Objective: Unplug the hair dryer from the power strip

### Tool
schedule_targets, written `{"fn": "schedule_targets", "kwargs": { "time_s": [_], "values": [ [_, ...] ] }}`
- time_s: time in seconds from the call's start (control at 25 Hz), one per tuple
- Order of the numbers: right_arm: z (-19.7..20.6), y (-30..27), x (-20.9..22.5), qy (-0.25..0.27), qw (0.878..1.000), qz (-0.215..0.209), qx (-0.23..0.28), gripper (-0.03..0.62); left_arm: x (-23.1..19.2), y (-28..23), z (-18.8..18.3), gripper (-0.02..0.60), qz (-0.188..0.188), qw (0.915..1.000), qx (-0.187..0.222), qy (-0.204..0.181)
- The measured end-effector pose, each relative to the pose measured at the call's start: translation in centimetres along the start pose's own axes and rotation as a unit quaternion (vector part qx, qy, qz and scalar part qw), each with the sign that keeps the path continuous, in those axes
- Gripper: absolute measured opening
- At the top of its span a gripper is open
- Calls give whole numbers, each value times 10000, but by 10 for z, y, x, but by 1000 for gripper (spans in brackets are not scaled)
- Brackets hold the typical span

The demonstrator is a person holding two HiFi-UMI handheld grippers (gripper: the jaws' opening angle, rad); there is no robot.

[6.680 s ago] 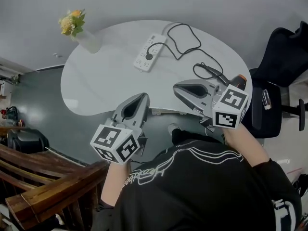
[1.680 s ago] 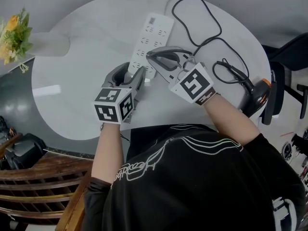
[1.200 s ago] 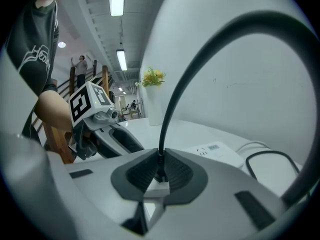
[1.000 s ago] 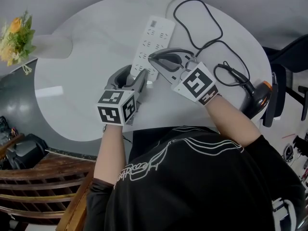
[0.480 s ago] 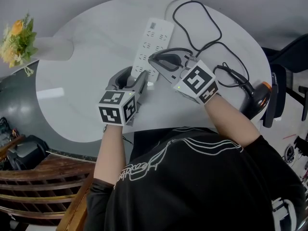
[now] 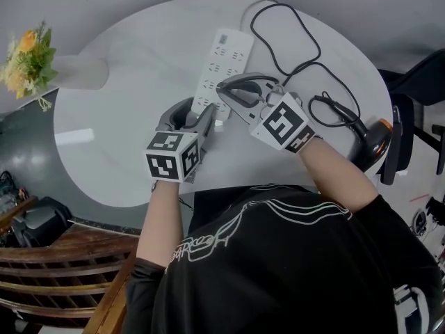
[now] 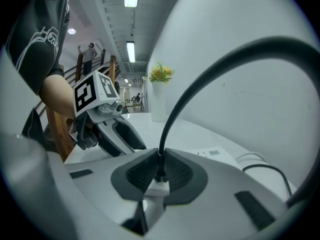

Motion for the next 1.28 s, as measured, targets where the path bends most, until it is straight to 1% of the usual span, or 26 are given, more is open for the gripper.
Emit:
{"fn": "schedule_targets", "kwargs": {
  "time_s": [0.16, 0.28, 0.36, 0.52, 0.6, 0.68, 0.84, 0.96, 1.04, 1.2, 1.28],
  "values": [
    [2, 1, 8, -691, 9975, 43, 125, 25, 0, -1, -1, 206, 49, 10000, 2, -7],
    [3, 1, 11, -846, 9962, 104, 179, 25, 0, -2, -1, 206, 33, 10000, 29, 1],
    [2, 1, 10, -715, 9973, 127, 127, 25, 0, -1, 0, 206, 24, 10000, 46, 16],
    [-1, 1, 3, -218, 9997, 109, 21, 25, 0, -1, -1, 206, 14, 10000, 65, 25],
    [-1, 0, 2, -113, 9999, 105, -4, 25, 0, -1, 0, 206, 7, 10000, 69, 40],
    [0, 0, 3, -239, 9997, 97, 3, 25, 0, -1, 0, 206, 11, 10000, 72, 42],
    [3, 2, 10, -736, 9971, 157, 111, 25, 1, -2, 0, 206, 39, 10000, 84, 37],
    [2, 2, 10, -758, 9969, 167, 124, 25, 0, -1, 0, 206, 28, 9999, 90, 37],
    [1, 1, 7, -559, 9983, 164, 54, 25, 0, -1, 0, 206, 21, 9999, 85, 60],
    [-2, -1, 2, 5, 9998, 166, -114, 25, 0, -1, 0, 206, 15, 9999, 76, 68],
    [-1, -1, 1, -13, 9998, 134, -119, 25, 0, -1, 0, 207, 10, 9999, 77, 67]
  ]
}}
Point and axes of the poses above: the fingertips, and each gripper's own axes: y backward along the fingers, x to its right, z out of its underside, the point moved 2 cm from there along y, backward along the fingers, and after that the axes turned 10 degrees about x, right-handed, at the moved point
